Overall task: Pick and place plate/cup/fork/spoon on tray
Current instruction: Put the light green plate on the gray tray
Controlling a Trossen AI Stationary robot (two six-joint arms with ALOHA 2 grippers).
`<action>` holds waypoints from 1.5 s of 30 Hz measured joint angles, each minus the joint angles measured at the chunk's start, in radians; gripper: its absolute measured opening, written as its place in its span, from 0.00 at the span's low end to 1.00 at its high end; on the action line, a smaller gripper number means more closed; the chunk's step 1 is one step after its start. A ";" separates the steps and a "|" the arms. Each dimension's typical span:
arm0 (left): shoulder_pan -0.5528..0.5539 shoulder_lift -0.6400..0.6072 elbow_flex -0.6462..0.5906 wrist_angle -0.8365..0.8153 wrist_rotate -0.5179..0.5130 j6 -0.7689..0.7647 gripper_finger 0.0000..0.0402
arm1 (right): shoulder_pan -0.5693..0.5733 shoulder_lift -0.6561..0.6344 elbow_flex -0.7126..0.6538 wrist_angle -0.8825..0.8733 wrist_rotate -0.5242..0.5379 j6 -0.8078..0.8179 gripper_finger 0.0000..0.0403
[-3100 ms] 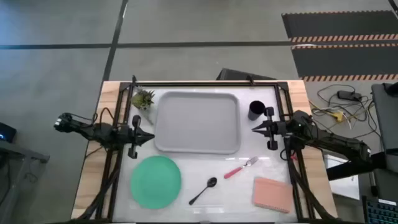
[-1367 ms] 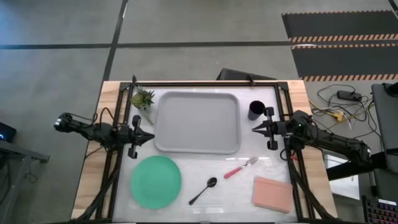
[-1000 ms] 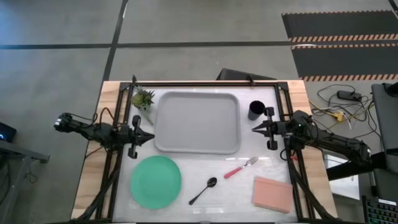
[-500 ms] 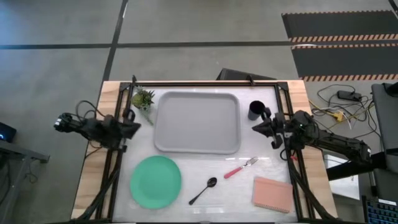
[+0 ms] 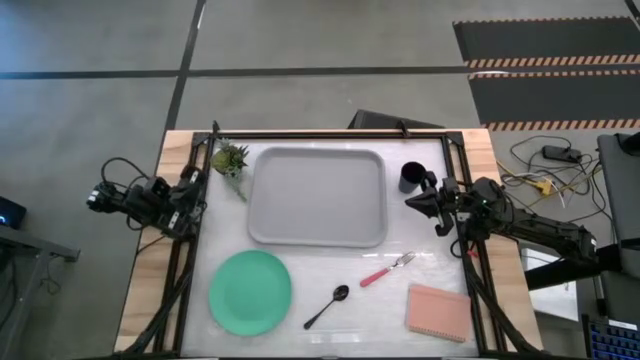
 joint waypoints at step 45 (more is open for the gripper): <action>-0.003 0.893 0.649 -1.441 0.310 -1.042 0.00 | 0.000 0.113 0.177 0.126 0.193 -0.238 0.02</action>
